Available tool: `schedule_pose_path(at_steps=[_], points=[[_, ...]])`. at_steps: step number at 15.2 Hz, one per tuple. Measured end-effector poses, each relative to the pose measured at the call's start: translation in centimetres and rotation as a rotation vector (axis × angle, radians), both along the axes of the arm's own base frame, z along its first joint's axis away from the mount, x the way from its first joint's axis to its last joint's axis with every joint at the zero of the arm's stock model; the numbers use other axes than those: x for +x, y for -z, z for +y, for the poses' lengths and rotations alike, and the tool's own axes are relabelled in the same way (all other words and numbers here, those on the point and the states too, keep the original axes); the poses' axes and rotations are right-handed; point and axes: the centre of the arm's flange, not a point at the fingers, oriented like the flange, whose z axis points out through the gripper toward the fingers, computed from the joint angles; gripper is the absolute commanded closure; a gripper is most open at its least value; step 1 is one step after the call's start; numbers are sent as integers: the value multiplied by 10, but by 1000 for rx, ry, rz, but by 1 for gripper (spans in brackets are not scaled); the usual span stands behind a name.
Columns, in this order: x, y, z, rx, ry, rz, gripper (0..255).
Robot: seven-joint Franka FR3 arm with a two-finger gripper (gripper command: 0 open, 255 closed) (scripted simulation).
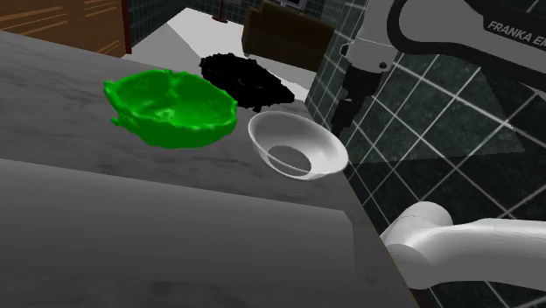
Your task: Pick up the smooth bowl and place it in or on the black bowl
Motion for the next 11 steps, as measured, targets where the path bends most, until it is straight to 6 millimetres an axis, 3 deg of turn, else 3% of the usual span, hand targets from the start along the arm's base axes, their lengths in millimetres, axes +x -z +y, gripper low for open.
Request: schedule_pose_path(at_steps=[2, 9, 11], points=[[1, -1, 0, 32, 6, 5, 0], [16, -16, 6, 506, 77, 69, 0], [18, -14, 9, 566, 85, 77, 0]])
